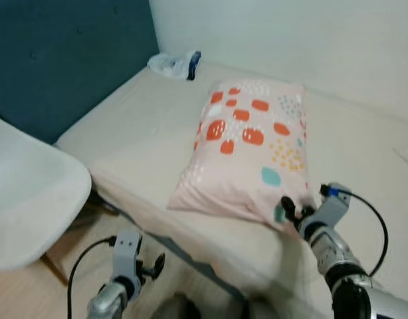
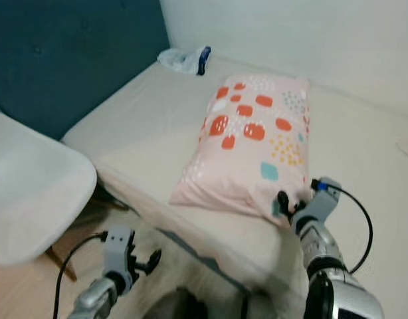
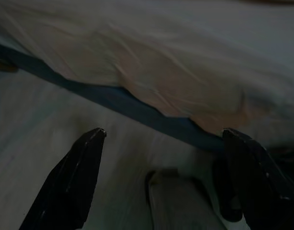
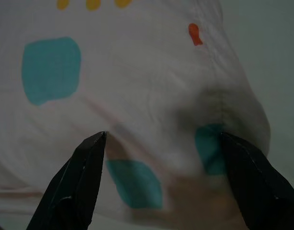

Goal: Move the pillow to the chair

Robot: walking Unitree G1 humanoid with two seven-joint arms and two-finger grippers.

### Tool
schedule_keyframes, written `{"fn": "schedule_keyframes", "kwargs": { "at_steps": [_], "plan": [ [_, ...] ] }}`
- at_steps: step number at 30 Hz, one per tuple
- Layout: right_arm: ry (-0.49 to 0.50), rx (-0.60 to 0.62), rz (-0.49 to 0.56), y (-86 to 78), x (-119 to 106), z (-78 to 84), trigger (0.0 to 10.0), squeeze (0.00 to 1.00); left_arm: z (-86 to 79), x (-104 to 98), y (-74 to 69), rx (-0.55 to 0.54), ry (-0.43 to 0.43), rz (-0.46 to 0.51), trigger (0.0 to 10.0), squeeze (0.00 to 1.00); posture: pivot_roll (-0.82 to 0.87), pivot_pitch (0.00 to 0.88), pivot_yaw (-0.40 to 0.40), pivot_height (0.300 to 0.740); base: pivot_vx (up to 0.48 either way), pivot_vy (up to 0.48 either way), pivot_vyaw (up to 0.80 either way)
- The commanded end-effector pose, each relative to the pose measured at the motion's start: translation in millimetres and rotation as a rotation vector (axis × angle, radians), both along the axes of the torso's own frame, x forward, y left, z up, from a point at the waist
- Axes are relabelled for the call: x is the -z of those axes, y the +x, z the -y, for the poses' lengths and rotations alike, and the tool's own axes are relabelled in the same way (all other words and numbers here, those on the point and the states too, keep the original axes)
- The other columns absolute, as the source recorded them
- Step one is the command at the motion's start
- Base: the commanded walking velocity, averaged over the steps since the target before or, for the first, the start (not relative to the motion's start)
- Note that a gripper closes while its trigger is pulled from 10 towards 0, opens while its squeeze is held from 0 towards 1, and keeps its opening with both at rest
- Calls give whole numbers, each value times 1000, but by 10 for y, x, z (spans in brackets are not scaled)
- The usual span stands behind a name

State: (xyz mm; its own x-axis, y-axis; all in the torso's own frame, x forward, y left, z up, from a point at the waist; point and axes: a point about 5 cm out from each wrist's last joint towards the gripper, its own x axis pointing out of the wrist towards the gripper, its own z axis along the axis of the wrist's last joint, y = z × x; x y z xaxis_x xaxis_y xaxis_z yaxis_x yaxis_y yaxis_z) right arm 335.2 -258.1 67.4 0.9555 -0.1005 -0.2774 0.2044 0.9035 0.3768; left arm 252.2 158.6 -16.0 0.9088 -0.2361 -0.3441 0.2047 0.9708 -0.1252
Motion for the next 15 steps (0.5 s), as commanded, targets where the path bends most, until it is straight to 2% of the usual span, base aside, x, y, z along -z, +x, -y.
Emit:
{"fn": "schedule_keyframes", "kwargs": {
  "at_steps": [1, 8, 9, 10, 11, 12, 15],
  "plan": [
    [3, 1, 4, -22, 23, 9, 10000, 0, 15, 64, -65, -3, -5, -36, 10000, 0, 90, 255, 90, 621, 0, 0, 0],
    [-20, 45, 70, 37, -142, 121, 10000, 0, 61, 29, -43, 4, -21, -21, 10000, 0, 91, 255, 93, 621, 0, 0, 0],
    [-3, 64, 137, 81, -269, 175, 10000, 0, 66, 30, -52, 10, -22, -21, 10000, 0, 91, 253, 95, 621, 0, 0, 0],
    [-3, 64, 137, 81, -269, 175, 10000, 0, 66, 30, -52, 10, -22, -21, 10000, 0, 91, 253, 95, 621, 0, 0, 0],
    [46, 67, 244, 137, -439, 216, 10000, 0, 65, 32, -57, 13, -22, -23, 10000, 0, 91, 250, 96, 621, 0, 0, 0],
    [68, 51, 305, 165, -534, 226, 10000, 0, 64, 32, -57, 14, -22, -23, 10000, 0, 90, 249, 96, 621, 0, 0, 0],
    [94, 18, 414, 201, -703, 245, 10000, 0, 62, 32, -53, 15, -22, -25, 10000, 0, 86, 249, 95, 621, 0, 0, 0]
  ]
}}
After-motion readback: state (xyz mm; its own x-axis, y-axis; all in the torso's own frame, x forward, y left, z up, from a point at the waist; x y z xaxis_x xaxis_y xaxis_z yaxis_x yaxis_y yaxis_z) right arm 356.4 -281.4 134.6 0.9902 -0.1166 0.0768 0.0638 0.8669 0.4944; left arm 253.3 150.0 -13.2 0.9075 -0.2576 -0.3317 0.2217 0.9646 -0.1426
